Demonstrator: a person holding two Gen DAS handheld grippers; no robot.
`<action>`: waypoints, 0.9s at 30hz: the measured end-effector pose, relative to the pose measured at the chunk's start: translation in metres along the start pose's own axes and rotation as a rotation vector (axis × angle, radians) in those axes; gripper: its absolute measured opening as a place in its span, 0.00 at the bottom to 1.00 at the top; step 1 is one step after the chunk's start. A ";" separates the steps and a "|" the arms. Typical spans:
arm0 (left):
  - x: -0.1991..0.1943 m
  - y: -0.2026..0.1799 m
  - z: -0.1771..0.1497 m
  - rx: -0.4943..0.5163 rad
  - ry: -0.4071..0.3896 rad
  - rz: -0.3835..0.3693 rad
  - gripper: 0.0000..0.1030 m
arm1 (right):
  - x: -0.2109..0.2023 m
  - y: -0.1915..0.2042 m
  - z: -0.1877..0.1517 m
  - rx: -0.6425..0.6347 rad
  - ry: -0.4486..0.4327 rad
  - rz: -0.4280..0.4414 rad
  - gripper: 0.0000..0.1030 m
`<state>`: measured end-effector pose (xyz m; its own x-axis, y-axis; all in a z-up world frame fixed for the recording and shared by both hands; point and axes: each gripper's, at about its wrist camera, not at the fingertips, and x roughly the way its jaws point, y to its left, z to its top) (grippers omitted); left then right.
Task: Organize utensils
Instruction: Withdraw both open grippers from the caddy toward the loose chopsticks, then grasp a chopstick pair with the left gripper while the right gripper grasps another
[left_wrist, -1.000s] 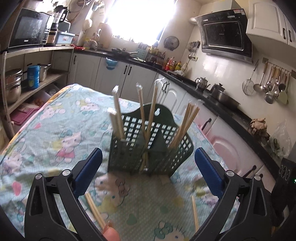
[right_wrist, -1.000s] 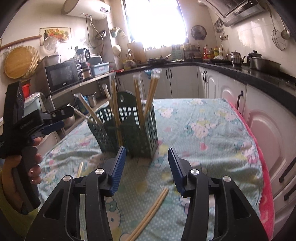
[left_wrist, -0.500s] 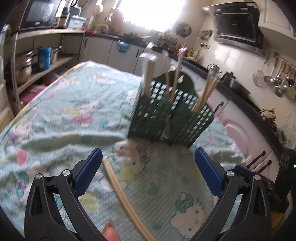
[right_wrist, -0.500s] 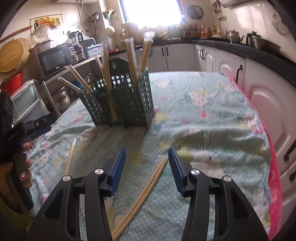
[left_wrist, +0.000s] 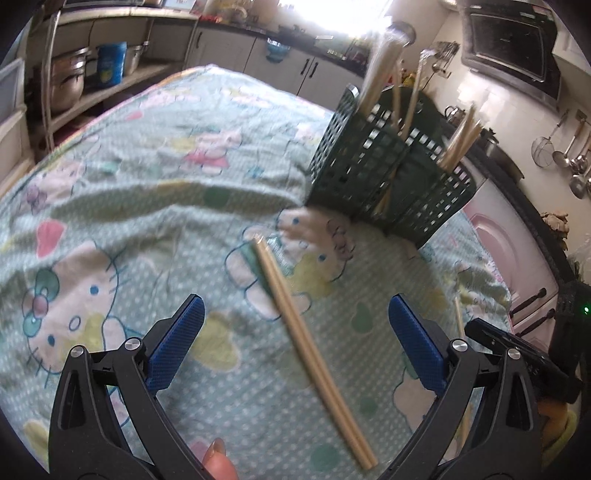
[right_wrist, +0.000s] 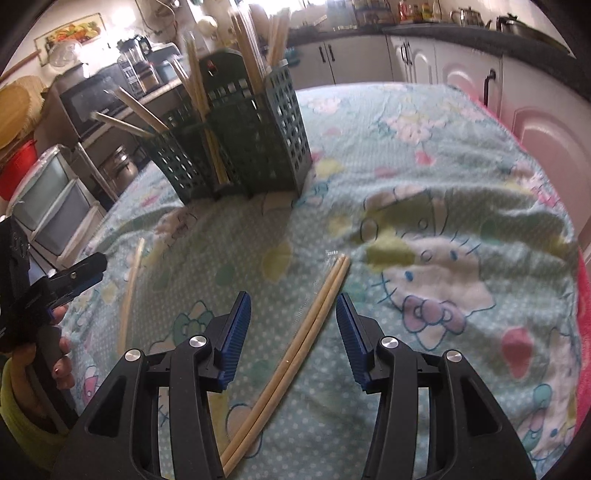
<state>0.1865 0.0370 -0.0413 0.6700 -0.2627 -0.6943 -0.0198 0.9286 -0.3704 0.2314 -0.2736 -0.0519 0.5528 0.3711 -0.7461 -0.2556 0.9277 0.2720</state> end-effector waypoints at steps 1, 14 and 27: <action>0.004 0.002 -0.001 -0.003 0.018 0.000 0.88 | 0.004 -0.001 0.001 0.009 0.015 0.001 0.45; 0.036 0.005 0.018 -0.018 0.094 0.017 0.55 | 0.038 0.006 0.024 0.009 0.075 -0.015 0.30; 0.059 -0.001 0.045 0.032 0.129 0.175 0.16 | 0.039 0.034 0.046 -0.031 0.060 0.142 0.07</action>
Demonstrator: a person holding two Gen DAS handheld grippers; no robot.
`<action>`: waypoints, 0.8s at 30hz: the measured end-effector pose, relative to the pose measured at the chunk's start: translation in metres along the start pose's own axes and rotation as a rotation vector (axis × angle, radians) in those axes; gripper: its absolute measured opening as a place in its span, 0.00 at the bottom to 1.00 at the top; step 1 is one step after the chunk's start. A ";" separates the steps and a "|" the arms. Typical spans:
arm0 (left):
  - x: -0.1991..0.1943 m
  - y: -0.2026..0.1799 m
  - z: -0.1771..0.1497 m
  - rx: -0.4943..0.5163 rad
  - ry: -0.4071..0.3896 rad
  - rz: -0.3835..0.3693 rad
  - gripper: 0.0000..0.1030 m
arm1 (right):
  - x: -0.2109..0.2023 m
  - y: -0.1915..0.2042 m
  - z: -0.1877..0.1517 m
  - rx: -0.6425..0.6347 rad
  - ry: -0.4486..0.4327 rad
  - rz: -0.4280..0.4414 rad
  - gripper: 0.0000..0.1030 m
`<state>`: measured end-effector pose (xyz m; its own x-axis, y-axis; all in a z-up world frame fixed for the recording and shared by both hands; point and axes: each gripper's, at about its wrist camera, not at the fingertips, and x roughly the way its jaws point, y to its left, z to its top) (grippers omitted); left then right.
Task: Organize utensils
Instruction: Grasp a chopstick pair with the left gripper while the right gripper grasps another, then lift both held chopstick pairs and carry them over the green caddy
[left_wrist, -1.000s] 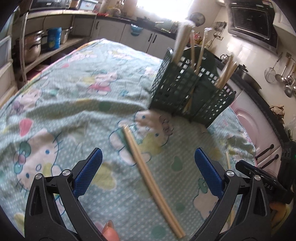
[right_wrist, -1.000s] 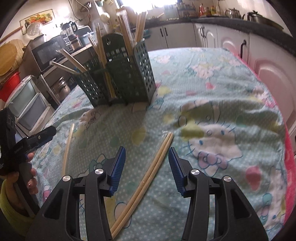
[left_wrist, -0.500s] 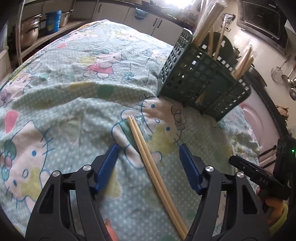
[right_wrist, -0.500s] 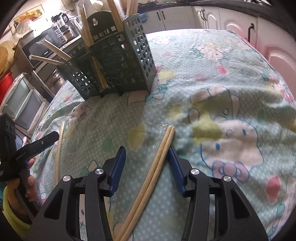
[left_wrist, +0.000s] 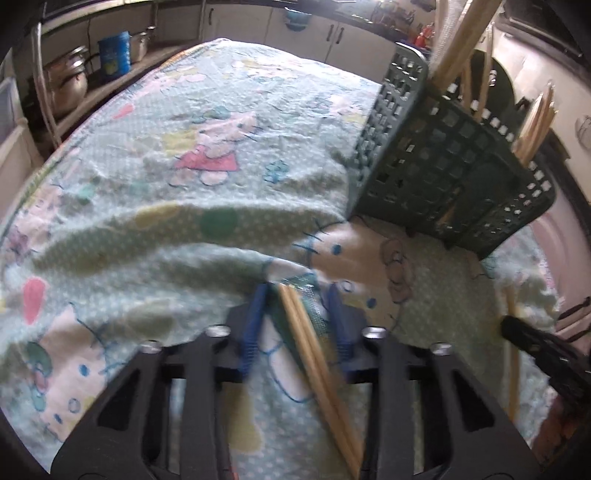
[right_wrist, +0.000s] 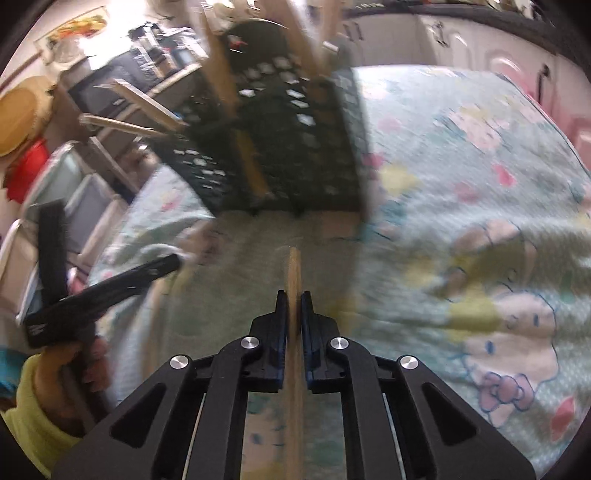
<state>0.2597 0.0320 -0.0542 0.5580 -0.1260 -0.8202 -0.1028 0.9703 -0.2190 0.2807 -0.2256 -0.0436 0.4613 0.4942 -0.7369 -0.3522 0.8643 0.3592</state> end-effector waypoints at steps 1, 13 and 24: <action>-0.001 0.002 0.002 -0.007 0.003 -0.011 0.11 | -0.004 0.006 0.002 -0.019 -0.015 0.015 0.07; -0.076 -0.017 0.025 0.041 -0.172 -0.206 0.02 | -0.061 0.043 0.028 -0.133 -0.181 0.073 0.06; -0.160 -0.061 0.070 0.113 -0.428 -0.306 0.01 | -0.113 0.046 0.050 -0.169 -0.387 0.052 0.06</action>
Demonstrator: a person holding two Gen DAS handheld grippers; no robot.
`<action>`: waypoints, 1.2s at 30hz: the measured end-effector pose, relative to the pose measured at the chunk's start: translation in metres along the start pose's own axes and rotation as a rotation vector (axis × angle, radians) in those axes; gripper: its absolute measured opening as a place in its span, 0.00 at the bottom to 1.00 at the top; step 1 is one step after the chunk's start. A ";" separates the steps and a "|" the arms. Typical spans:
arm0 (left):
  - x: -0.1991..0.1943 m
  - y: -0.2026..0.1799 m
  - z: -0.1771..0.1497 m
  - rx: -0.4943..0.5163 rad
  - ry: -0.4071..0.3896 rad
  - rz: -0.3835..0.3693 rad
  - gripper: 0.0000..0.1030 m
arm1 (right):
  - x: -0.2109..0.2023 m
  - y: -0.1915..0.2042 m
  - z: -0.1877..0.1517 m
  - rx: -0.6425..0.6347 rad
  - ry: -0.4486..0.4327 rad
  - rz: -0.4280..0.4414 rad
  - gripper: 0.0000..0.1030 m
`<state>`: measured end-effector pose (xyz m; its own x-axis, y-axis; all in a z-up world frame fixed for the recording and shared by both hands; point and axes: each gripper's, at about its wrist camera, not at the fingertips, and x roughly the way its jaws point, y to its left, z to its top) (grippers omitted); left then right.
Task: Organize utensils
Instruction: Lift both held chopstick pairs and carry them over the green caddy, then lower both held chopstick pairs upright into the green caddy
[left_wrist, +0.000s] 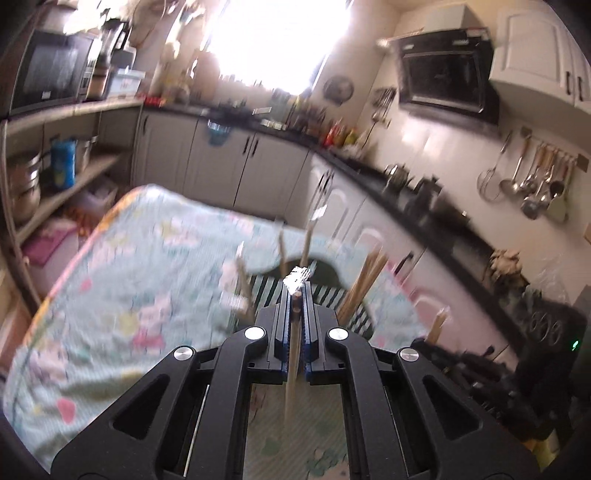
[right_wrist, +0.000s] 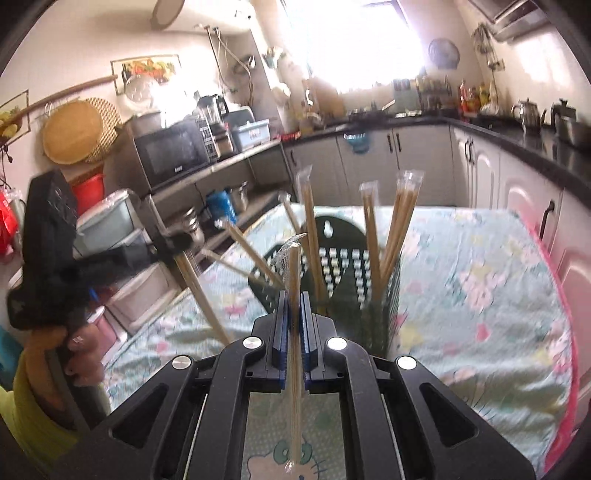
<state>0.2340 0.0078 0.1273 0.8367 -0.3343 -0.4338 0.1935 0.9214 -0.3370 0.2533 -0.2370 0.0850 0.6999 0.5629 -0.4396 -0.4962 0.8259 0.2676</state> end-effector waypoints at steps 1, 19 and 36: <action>-0.004 -0.005 0.008 0.013 -0.022 -0.005 0.01 | -0.001 0.001 0.003 -0.001 -0.010 -0.001 0.06; -0.010 -0.030 0.072 0.095 -0.250 0.065 0.01 | -0.007 0.000 0.065 -0.030 -0.235 -0.020 0.06; 0.031 -0.007 0.071 0.074 -0.208 0.097 0.01 | 0.036 -0.005 0.096 -0.069 -0.319 -0.051 0.06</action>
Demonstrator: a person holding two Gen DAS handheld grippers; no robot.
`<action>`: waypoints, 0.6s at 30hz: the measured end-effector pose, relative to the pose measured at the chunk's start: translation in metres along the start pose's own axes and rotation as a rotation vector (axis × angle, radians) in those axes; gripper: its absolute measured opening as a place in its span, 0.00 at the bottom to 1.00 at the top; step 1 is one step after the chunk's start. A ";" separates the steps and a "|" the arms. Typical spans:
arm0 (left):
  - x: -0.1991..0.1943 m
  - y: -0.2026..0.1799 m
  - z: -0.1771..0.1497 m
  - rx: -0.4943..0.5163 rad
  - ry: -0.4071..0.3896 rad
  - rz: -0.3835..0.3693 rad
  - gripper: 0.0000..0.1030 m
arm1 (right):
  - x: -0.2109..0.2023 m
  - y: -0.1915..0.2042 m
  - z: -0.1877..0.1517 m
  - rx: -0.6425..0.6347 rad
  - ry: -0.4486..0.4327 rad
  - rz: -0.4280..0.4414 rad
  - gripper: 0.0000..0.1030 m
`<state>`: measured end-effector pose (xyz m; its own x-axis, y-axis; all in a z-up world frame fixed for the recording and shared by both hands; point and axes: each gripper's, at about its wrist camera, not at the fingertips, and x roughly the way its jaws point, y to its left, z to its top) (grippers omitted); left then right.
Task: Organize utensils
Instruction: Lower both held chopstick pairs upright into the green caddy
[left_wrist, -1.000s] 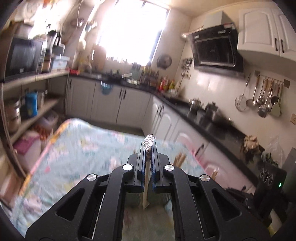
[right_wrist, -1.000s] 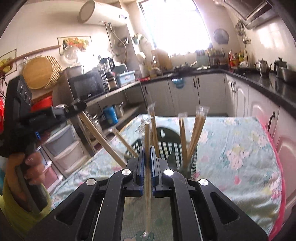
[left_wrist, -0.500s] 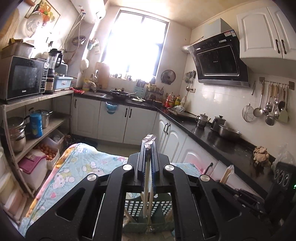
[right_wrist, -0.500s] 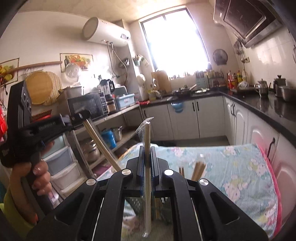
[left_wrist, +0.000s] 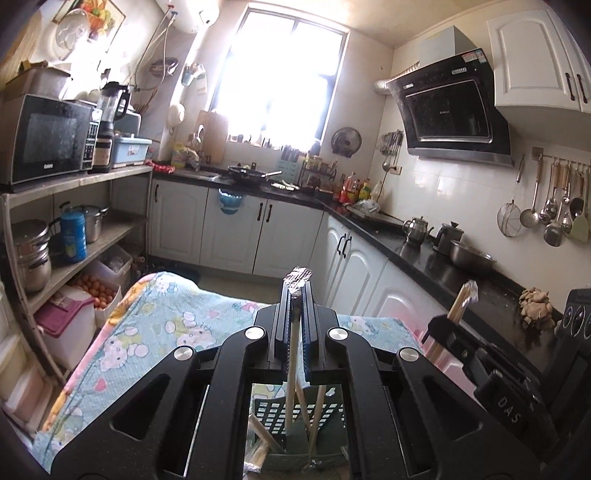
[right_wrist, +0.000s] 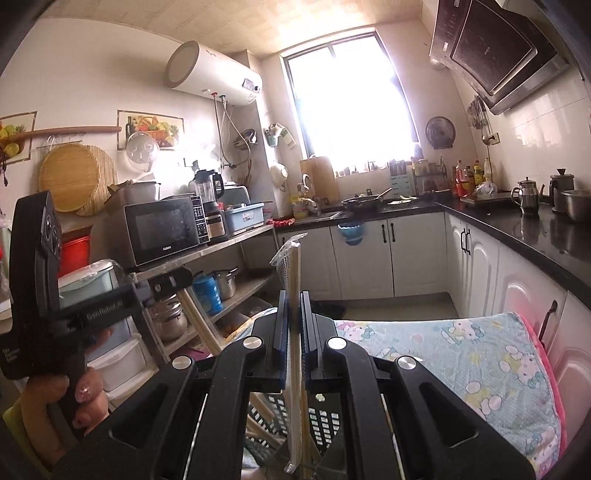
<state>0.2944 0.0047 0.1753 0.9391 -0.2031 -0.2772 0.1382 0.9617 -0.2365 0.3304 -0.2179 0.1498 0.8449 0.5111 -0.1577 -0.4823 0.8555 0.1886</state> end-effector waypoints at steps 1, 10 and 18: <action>0.002 0.001 -0.002 -0.002 0.006 0.001 0.01 | 0.003 -0.001 -0.001 -0.001 -0.003 -0.006 0.06; 0.022 0.015 -0.023 -0.019 0.032 0.015 0.01 | 0.034 -0.014 -0.019 0.004 0.007 -0.048 0.06; 0.030 0.017 -0.034 -0.009 0.034 0.025 0.01 | 0.051 -0.015 -0.043 -0.027 0.011 -0.082 0.06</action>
<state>0.3141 0.0089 0.1315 0.9310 -0.1852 -0.3144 0.1119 0.9650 -0.2373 0.3711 -0.2013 0.0976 0.8792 0.4404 -0.1819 -0.4181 0.8962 0.1486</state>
